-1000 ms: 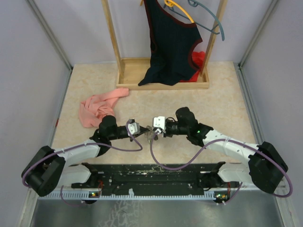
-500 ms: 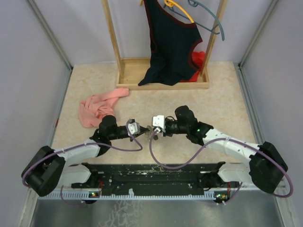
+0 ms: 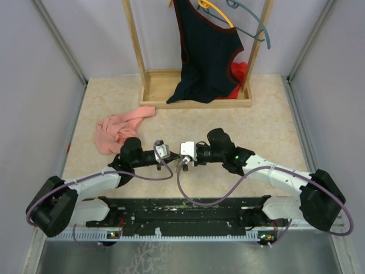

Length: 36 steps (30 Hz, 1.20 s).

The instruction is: Put the keys on the keyring

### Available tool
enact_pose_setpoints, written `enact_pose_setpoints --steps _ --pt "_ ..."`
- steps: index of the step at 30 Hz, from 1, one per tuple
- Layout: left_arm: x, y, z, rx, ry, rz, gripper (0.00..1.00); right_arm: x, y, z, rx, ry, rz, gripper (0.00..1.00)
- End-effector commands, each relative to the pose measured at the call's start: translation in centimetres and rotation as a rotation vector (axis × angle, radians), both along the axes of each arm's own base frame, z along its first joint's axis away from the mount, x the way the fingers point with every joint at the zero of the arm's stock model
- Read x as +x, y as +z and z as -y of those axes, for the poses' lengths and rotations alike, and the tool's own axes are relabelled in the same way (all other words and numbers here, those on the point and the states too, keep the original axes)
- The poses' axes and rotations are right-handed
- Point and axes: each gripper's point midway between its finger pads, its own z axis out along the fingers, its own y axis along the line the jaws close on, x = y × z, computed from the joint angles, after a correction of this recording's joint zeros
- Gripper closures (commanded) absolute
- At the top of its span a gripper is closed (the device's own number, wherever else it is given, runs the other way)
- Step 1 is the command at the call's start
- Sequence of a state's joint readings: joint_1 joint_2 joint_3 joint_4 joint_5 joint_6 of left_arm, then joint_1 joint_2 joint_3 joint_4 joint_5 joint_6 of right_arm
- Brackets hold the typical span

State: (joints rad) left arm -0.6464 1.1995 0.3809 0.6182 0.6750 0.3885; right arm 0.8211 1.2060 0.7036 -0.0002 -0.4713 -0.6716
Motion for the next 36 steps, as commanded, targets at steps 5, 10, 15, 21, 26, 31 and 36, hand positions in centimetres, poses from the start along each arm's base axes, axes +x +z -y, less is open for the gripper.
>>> enact_pose_setpoints --steps 5,10,15,21,26,31,36 --pt "1.6 3.0 0.3 -0.108 0.109 -0.058 0.99 0.6 1.5 -0.5 0.006 -0.007 0.089 1.00" --pt "1.1 3.5 0.3 -0.188 0.120 -0.097 0.99 0.8 0.5 -0.1 0.006 -0.034 0.094 1.00" --pt "0.5 4.4 0.0 -0.269 0.116 -0.092 0.99 1.2 0.2 -0.1 0.027 -0.058 0.104 1.00" --pt "0.0 4.2 0.2 -0.274 0.088 -0.098 0.99 1.3 0.8 -0.6 0.095 -0.066 0.112 1.00" --pt "-0.2 3.8 0.3 -0.268 0.076 -0.103 0.99 0.9 1.2 -0.9 0.124 -0.048 0.112 0.89" --pt "-0.4 3.9 0.4 -0.272 0.061 -0.096 0.99 0.5 1.7 -1.2 0.144 -0.022 0.113 0.88" --pt "-0.4 3.8 0.4 -0.268 0.057 -0.095 0.99 0.5 1.8 -1.3 0.150 -0.020 0.113 0.93"
